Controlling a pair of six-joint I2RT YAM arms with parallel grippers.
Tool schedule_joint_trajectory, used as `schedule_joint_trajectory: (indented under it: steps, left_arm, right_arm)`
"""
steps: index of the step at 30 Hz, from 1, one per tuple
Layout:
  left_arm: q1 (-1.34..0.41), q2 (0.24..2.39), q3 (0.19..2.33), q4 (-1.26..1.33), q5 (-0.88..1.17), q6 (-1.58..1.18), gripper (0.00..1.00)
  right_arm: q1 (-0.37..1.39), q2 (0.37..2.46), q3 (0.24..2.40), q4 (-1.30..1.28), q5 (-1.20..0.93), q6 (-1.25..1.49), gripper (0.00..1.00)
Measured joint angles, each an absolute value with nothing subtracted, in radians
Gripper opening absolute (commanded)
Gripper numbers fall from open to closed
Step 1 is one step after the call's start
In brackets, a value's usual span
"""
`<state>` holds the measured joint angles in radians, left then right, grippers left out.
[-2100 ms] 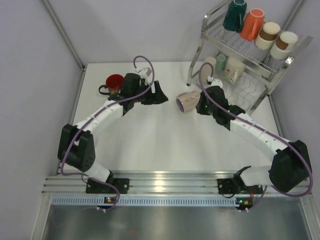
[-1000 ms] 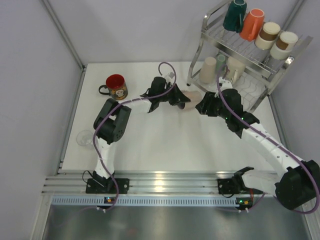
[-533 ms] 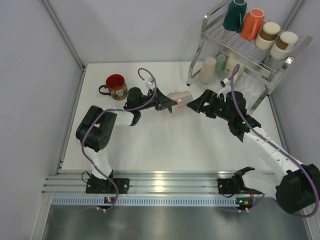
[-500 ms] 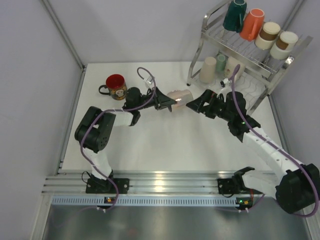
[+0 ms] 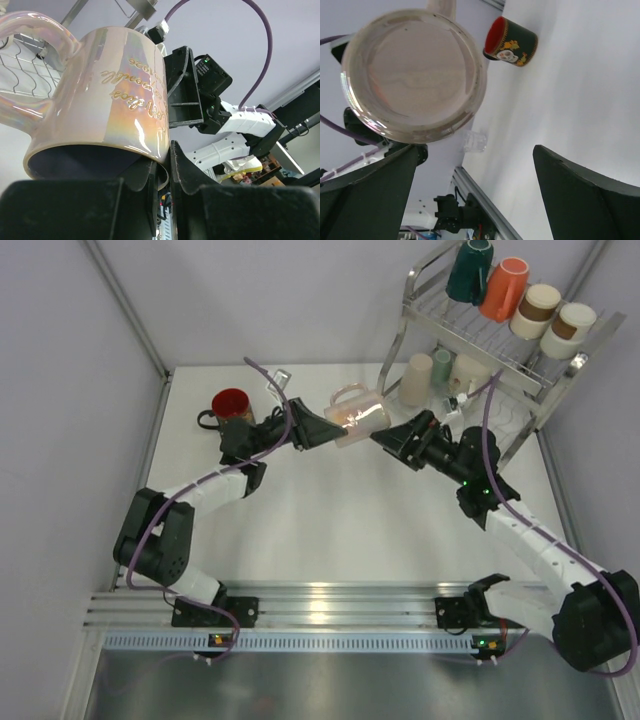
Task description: Load the cups into the dish rack
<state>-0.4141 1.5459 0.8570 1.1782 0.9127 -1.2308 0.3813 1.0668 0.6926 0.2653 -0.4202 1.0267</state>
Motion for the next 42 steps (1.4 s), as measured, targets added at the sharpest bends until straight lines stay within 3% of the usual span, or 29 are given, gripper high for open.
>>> schedule_joint_trajectory:
  steps: [7, 12, 19, 21, 22, 23, 24, 26, 28, 42]
  left_arm:
    - [-0.42, 1.54, 0.857, 1.183, 0.907, -1.319, 0.0]
    - [-0.381, 1.548, 0.876, 1.18, 0.928, -1.545, 0.0]
    - [-0.302, 1.548, 0.98, 1.185, 0.991, -1.843, 0.0]
    - [-0.302, 1.547, 1.01, 1.19, 1.018, -1.895, 0.0]
    - [-0.303, 1.545, 1.019, 1.196, 1.037, -1.915, 0.0]
    - [-0.304, 1.539, 1.021, 1.201, 1.055, -1.93, 0.0]
    - [-0.305, 1.53, 1.021, 1.201, 1.075, -1.942, 0.0]
    - [-0.306, 1.509, 1.021, 1.201, 1.118, -1.959, 0.0]
    - [-0.308, 1.47, 1.017, 1.201, 1.16, -1.97, 0.0]
    - [-0.382, 1.087, 0.712, 1.248, 1.33, -1.991, 0.0]
  right_arm:
    - [0.381, 1.025, 0.696, 0.35, -0.499, 0.968, 0.99]
    - [0.379, 0.979, 0.707, 0.282, -0.619, 0.652, 0.96]
    - [0.377, 0.92, 0.58, 0.404, -0.725, 0.23, 0.95]
    - [0.375, 0.928, 0.587, 0.403, -0.765, 0.118, 0.86]
    - [0.373, 0.936, 0.598, 0.4, -0.797, 0.064, 0.77]
    - [0.366, 0.95, 0.618, 0.399, -0.838, 0.012, 0.56]
    - [0.356, 0.965, 0.637, 0.405, -0.867, -0.034, 0.55]
    - [0.321, 0.997, 0.665, 0.451, -0.917, -0.075, 0.66]
    - [0.285, 1.021, 0.671, 0.512, -0.955, -0.105, 0.7]
    - [0.181, 1.035, 0.67, 0.687, -1.126, -0.471, 0.63]
